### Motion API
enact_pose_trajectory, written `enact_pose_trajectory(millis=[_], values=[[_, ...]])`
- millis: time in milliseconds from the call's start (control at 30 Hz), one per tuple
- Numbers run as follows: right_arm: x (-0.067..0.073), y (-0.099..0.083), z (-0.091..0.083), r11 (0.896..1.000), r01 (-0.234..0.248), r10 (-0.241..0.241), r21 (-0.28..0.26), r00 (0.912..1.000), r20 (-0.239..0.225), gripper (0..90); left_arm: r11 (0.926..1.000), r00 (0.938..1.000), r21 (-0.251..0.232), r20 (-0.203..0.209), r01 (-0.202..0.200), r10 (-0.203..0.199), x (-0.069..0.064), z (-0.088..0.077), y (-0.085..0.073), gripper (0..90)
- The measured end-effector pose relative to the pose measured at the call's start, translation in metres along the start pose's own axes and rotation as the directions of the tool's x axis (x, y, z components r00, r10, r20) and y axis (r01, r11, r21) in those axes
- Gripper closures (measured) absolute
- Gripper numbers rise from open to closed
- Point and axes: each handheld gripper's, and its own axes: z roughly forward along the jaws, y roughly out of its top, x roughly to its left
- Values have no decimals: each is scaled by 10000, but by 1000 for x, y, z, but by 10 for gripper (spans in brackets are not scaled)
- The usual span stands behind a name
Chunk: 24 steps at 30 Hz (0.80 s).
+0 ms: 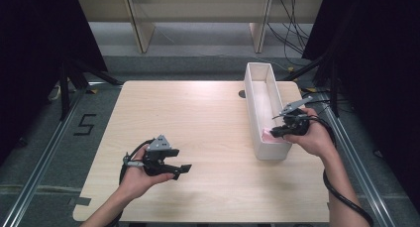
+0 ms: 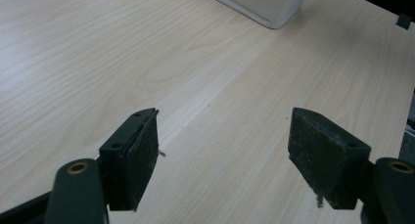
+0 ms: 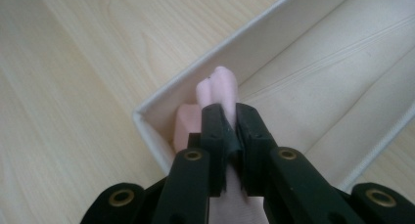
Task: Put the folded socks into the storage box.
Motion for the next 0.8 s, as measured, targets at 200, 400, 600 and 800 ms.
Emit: enact_pose_trajectory(millis=[200, 400, 600, 800], values=[[-5, -11, -7, 9975, 525, -542, -481, 9979, -360, 831, 10000, 10000, 42, 38, 17, -17, -1, 2, 1, 269], [-1, -14, -3, 9979, 215, -256, -613, 9975, -664, 819, 10000, 10000, 49, 28, -6, 6, -2, 2, 2, 269], [-3, -12, -5, 9980, 150, -206, -618, 9957, -906, 771, 10000, 10000, 28, 28, 15, -15, -1, 2, 1, 269], [-4, -12, -3, 9977, -212, 152, -639, 9956, -929, 763, 10000, 10000, 45, 35, 1, -1, -2, 2, 2, 269]])
